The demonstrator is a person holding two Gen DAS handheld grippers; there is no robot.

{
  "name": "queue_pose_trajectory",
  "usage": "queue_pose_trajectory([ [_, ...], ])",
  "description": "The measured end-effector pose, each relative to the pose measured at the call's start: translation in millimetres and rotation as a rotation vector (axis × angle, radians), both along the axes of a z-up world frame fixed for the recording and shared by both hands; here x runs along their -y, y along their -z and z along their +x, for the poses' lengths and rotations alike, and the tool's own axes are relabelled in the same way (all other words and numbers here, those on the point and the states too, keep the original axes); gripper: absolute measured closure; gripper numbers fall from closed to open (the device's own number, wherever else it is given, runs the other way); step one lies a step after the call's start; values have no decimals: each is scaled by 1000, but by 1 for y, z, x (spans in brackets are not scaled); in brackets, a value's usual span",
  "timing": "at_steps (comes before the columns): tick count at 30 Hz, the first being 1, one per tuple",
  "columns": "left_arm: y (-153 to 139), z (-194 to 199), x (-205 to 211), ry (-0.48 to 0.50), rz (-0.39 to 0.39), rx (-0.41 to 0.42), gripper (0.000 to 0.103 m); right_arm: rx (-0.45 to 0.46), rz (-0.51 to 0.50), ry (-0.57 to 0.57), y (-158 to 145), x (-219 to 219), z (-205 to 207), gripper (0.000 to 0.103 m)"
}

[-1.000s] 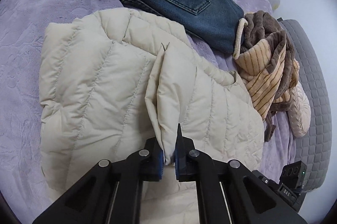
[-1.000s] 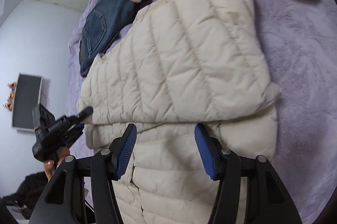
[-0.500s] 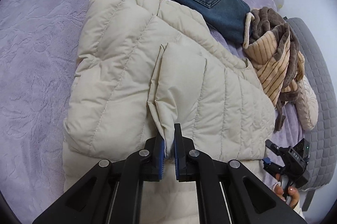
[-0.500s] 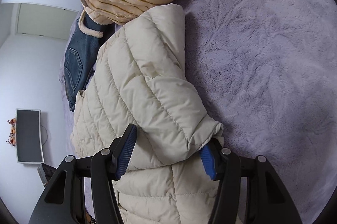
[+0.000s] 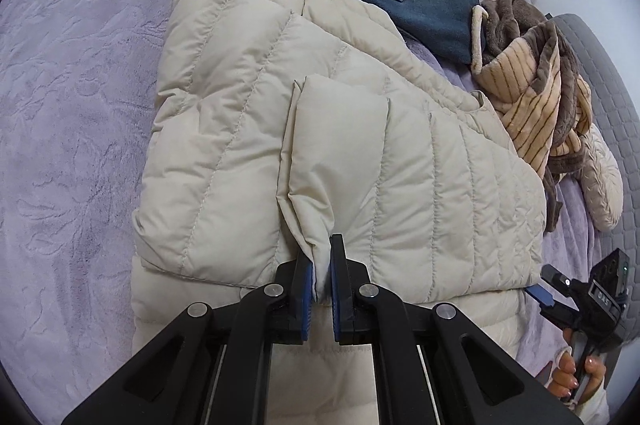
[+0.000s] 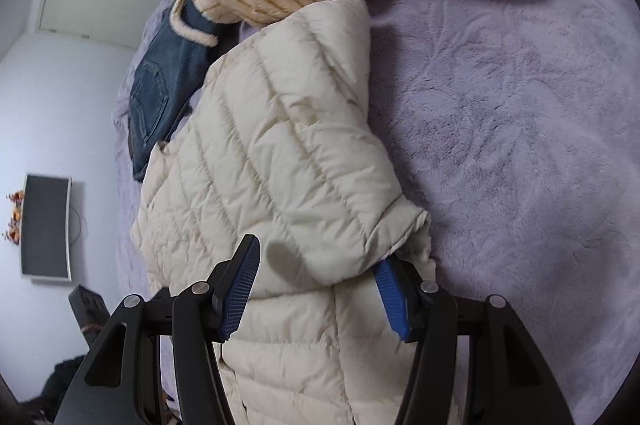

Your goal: Fold large clothes

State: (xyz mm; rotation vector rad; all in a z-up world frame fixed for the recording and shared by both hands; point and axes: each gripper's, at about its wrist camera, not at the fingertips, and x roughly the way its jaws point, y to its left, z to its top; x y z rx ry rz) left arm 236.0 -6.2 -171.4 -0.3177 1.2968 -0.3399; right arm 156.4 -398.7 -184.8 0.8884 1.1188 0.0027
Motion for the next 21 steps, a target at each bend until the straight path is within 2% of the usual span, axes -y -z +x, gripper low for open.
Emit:
queue_pose_trajectory([
  [3, 0, -1, 1, -4, 2, 0, 94, 38, -47, -64, -22, -9, -6, 42],
  [6, 0, -1, 1, -4, 7, 2, 94, 90, -88, -45, -37, -3, -1, 58],
  [8, -1, -1, 2, -4, 11, 2, 94, 110, -90, -16, -39, 4, 9, 64],
  [10, -2, -2, 2, -2, 16, 4, 94, 111, -101, 0, -36, 8, 23, 73],
  [14, -1, -2, 3, 0, 22, 7, 94, 101, -207, 10, -34, 18, 49, 77],
  [17, 1, -1, 3, -6, 24, 5, 94, 97, -231, -3, -29, 27, 67, 78],
  [21, 5, 0, 4, -15, 21, -4, 94, 1, -288, -48, 4, 27, 86, 84],
])
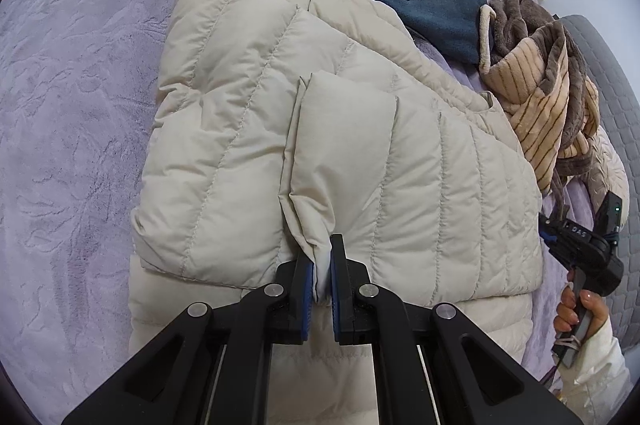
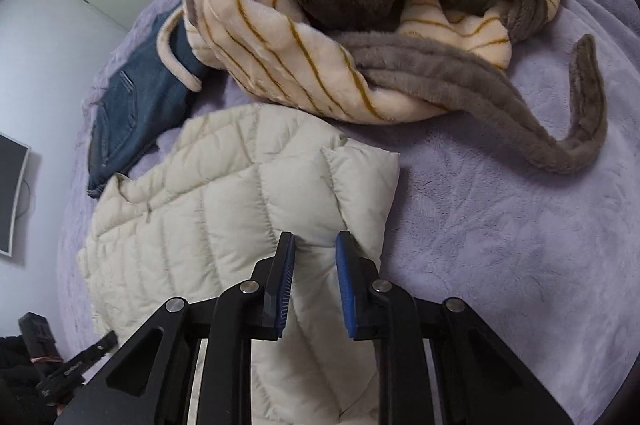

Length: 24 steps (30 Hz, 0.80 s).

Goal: Fold large clothes
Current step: 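Grasp the jacket edge with the right tool while the left tool keeps holding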

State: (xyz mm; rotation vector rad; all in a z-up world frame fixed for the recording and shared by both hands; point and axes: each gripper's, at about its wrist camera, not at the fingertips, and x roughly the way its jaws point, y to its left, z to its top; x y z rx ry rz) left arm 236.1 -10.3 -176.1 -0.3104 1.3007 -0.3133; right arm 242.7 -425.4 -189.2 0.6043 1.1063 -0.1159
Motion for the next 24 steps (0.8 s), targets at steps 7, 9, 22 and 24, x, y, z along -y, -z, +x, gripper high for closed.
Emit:
queue_pose_trajectory([
  [7, -23, 2, -15, -2, 68, 33, 94, -7, -20, 11, 16, -5, -2, 87],
  [9, -37, 2, -30, -33, 91, 62, 94, -9, -33, 4, 14, -7, -2, 87],
  [22, -24, 11, 22, 96, 187, 159, 94, -11, -67, 9, 10, -17, 0, 87],
  [24, -11, 18, 21, 80, 203, 146, 94, -11, -72, 11, 9, -18, 0, 87],
])
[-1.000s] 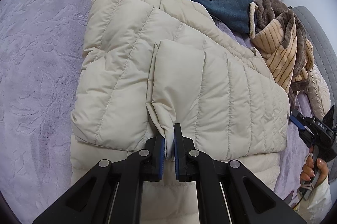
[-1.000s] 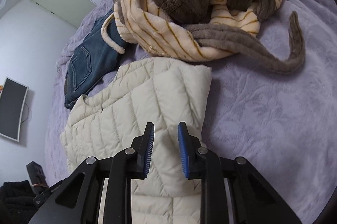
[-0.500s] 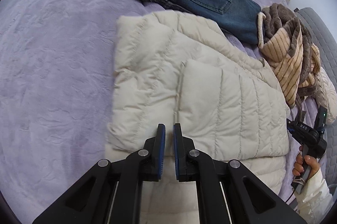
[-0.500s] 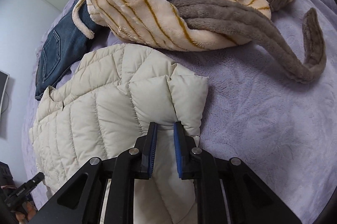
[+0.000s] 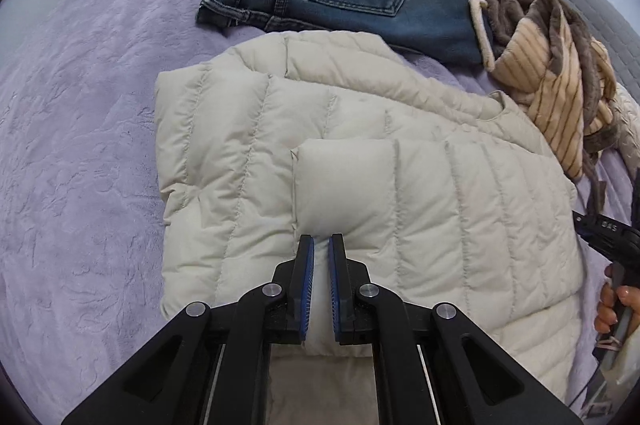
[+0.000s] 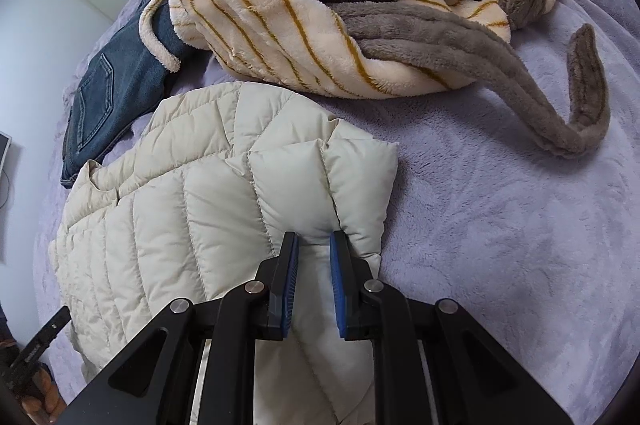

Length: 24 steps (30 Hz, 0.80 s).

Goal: Fold large clothes
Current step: 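Grasp the jacket edge with the right tool while the left tool keeps holding, then open both tools and release the jacket edge, pulling back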

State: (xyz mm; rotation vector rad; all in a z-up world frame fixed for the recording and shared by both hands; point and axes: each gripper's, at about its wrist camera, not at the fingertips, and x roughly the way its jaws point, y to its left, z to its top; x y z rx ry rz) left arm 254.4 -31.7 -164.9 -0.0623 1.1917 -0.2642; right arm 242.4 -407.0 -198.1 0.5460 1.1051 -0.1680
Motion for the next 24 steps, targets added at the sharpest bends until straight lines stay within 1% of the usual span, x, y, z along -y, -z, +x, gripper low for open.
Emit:
queue_pose_trajectory([
  [3, 7, 7, -6, -30, -25, -20, 94, 5, -5, 6, -1, -1, -2, 87],
  [8, 6, 9, -4, -10, 4, -12, 94, 7, -5, 14, 0, -2, -3, 87],
  [12, 4, 10, -4, -20, 1, -14, 94, 12, -2, 19, -8, -2, -7, 87],
  [13, 3, 10, -4, -22, 0, -13, 94, 15, 0, 18, -11, -1, -8, 85],
  [14, 2, 10, -4, -23, 1, -12, 94, 21, 3, 17, -14, -2, -11, 83],
  [19, -9, 5, -10, -30, 8, -9, 94, 35, 18, 23, -30, -1, -25, 83],
  [24, -29, -8, -27, -60, -16, 8, 94, 39, 53, 36, -41, -2, -48, 83],
])
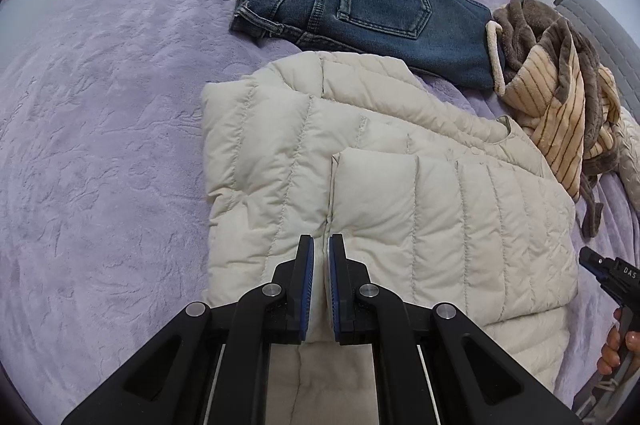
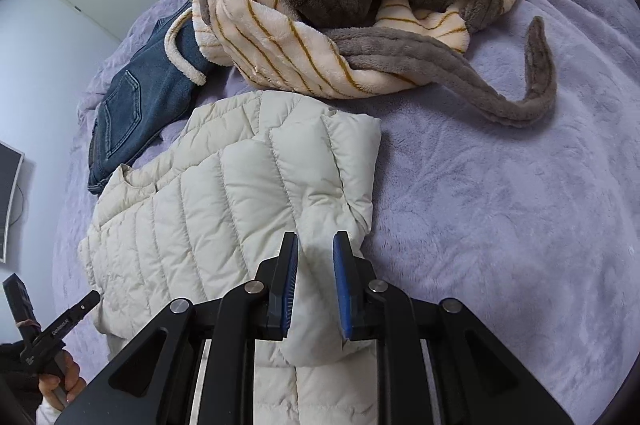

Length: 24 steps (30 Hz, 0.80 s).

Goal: Fold large clothes
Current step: 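Open both tools and release the jacket edge, pulling back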

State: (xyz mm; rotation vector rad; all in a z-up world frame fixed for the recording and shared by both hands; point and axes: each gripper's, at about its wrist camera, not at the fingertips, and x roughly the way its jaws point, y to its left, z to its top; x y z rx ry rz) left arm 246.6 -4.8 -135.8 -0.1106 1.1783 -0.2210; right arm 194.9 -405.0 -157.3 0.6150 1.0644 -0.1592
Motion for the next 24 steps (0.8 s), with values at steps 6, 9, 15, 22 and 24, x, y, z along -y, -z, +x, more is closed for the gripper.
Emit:
queue_pose_trajectory([
  [6, -13, -22, -6, -2, 44, -13, 94, -17, 21, -28, -7, -13, -26, 83],
  [9, -14, -37, -2, 13, 78, -23, 94, -44, 42, -41, -7, -23, -40, 76],
  [15, -12, -65, 3, 18, 82, -72, 93, -79, 49, -76, -10, -42, -67, 60],
  [22, -29, -94, 3, -14, 94, -49, 0, -86, 73, -87, -20, -49, -88, 56],
  [24, -32, -100, 3, -18, 101, -56, 0, -87, 80, -91, -23, -50, -94, 56],
])
